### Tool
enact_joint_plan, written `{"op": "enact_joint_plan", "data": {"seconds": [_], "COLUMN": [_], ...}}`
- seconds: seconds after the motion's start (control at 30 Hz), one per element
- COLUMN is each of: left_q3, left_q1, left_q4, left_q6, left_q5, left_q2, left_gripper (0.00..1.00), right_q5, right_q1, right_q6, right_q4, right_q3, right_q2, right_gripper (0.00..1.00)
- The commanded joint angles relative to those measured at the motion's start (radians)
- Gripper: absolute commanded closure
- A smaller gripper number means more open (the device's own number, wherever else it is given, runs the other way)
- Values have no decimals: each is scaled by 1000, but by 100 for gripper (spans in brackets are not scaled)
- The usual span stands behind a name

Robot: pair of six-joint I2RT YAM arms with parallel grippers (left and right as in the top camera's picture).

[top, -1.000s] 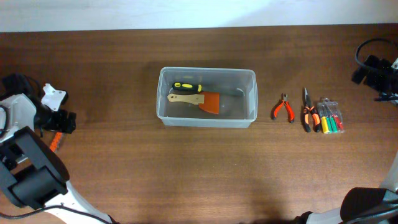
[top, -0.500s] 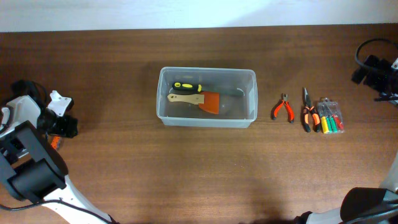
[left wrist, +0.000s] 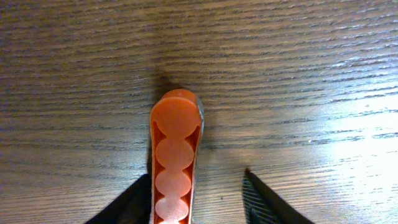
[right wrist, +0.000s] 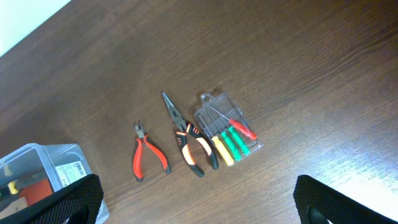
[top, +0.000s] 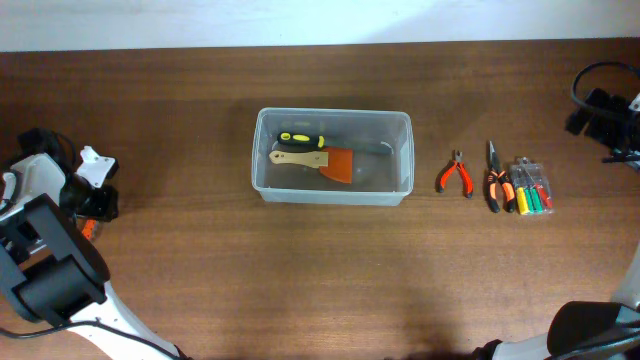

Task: Pack container
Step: 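Move left gripper to the orange bit strip and grasp it, then carry the bit strip into the container, release, retract left arm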

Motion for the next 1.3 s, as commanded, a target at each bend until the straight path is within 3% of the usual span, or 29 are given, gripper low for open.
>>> {"op": "enact_joint_plan", "data": {"seconds": [0.0, 0.53, 0.6, 0.7, 0.83, 1.0, 1.27], "left_q3": [-7, -7, -7, -6, 22, 164, 677], "left_q1": [7, 7, 6, 3, -29, -123, -438], "left_q4": [-2, -4, -4, -5, -25, -149, -507], "left_q6": [9, 0, -21, -30, -33, -33, -32], "left_q5": [-28, -19, -12, 10, 41, 158, 211], "left_q2": [28, 28, 28, 28, 23, -14, -63], "left_gripper": [59, 74, 79, 95, 98, 98, 98], "right_q5": [-1, -1, -1, -1, -1, -1, -1], "right_q1": [-3, -3, -3, -3, -3, -3, -3], "right_q6": [5, 5, 5, 5, 5, 5, 5], "right_q4": [2, 2, 2, 2, 2, 2, 2], "right_q3": [5, 5, 5, 5, 5, 5, 5], "right_q2": [1, 1, 1, 1, 1, 1, 1], "right_gripper": [2, 2, 2, 1, 2, 1, 1]}}
